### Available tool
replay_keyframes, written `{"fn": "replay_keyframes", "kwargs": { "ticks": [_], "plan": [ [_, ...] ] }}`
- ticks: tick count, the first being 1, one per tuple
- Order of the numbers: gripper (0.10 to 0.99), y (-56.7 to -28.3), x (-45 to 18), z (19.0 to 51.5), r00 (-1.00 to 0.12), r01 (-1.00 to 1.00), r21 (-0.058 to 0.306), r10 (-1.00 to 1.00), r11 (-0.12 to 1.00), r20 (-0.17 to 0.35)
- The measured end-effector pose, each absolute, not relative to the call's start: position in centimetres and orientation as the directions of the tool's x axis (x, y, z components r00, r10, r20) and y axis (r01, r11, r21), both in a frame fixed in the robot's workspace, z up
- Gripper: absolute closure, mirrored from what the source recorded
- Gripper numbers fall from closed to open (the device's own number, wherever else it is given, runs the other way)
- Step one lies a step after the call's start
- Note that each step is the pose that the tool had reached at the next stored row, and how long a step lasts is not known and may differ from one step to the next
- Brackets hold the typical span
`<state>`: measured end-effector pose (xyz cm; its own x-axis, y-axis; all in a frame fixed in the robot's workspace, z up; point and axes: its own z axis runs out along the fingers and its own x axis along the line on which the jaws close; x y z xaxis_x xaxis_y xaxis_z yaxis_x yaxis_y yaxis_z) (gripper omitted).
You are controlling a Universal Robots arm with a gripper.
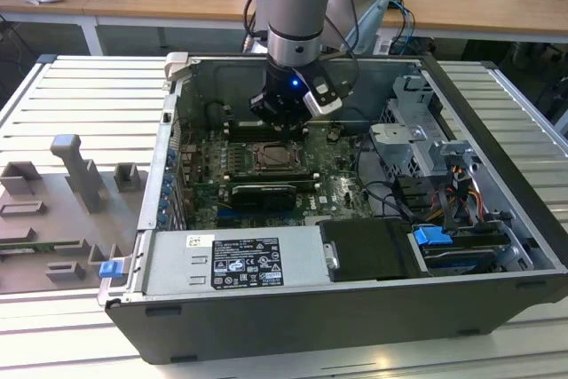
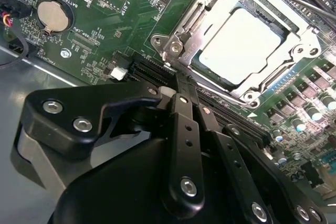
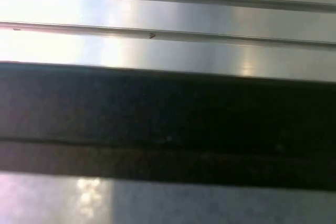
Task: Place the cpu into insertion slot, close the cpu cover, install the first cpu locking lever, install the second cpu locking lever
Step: 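Install the first cpu locking lever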
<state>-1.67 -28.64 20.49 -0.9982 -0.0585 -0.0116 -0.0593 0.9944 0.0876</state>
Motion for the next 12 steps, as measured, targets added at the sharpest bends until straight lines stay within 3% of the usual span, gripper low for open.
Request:
{"fn": "replay_keyframes", "kwargs": {
  "ticks": [12],
  "plan": [
    [0.98,-28.61,-1.59,20.16,-0.998,-0.059,0.082,-0.059,0.995,-0.012]
  ]
}}
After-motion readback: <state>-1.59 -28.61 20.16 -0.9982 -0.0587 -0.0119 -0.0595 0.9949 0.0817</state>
